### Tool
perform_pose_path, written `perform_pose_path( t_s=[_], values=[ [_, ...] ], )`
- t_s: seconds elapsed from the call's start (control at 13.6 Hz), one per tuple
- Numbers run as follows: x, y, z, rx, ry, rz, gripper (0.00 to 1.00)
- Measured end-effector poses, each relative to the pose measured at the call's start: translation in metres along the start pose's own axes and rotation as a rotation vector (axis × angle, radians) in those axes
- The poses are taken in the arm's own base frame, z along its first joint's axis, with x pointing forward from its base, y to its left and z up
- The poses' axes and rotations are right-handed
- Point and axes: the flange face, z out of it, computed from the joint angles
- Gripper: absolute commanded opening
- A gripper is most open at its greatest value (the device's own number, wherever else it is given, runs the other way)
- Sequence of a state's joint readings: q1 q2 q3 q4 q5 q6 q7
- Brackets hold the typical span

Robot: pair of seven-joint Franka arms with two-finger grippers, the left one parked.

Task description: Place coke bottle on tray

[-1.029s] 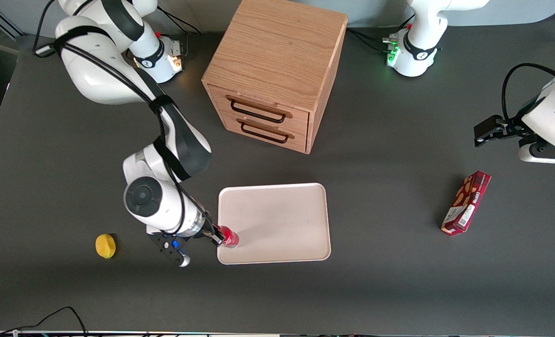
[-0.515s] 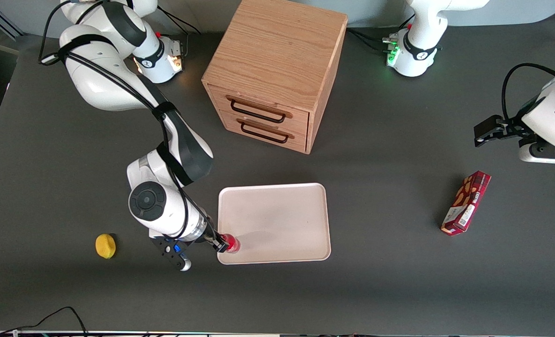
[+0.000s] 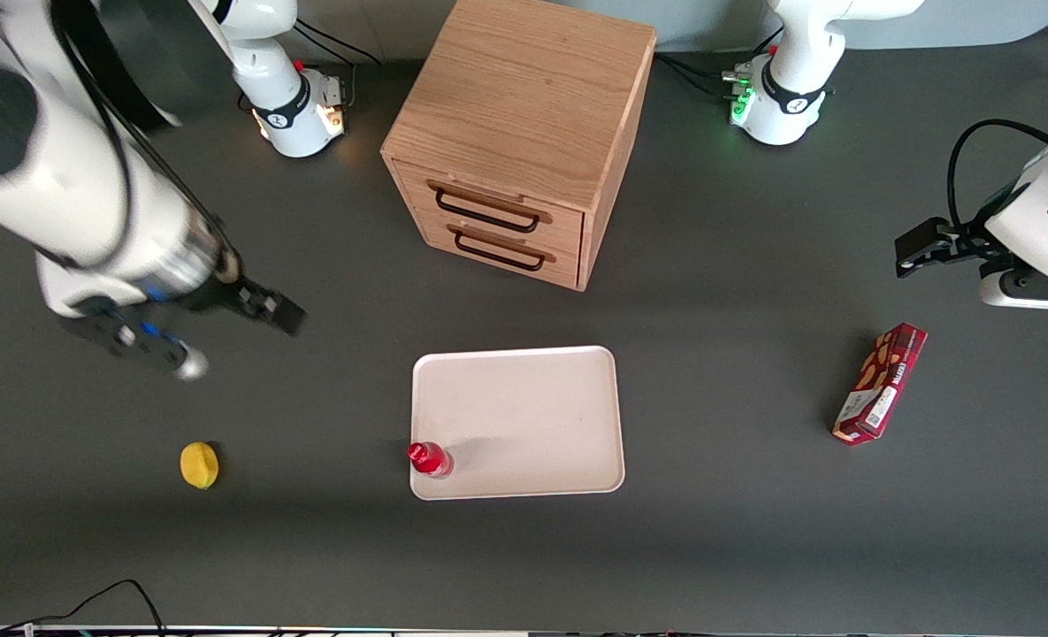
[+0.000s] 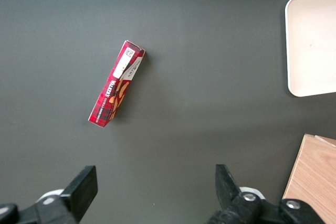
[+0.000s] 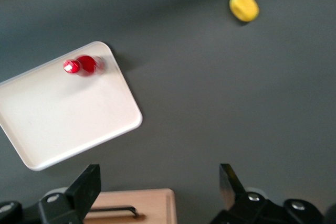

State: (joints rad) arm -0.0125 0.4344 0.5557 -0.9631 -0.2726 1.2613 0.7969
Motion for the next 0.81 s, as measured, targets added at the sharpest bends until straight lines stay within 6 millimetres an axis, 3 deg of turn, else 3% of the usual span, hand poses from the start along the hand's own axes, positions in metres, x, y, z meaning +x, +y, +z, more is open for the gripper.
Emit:
perform_pose_path(
  t_s=[0.07, 0.22, 0.37, 0.44, 0.74, 0.81],
  values=[
    [-0.010, 0.028, -0.017, -0.006, -0.013, -0.027, 1.00],
    [-0.014, 0.093, -0.029, 0.007, -0.046, -0.068, 1.00],
    [-0.018, 0.160, -0.018, 0.026, -0.055, -0.087, 1.00],
    [-0.026, 0.180, -0.006, 0.032, -0.050, -0.091, 1.00],
    [-0.077, 0.201, 0.059, 0.021, -0.013, -0.085, 1.00],
    [-0.084, 0.205, 0.064, 0.032, -0.009, -0.078, 1.00]
  ],
)
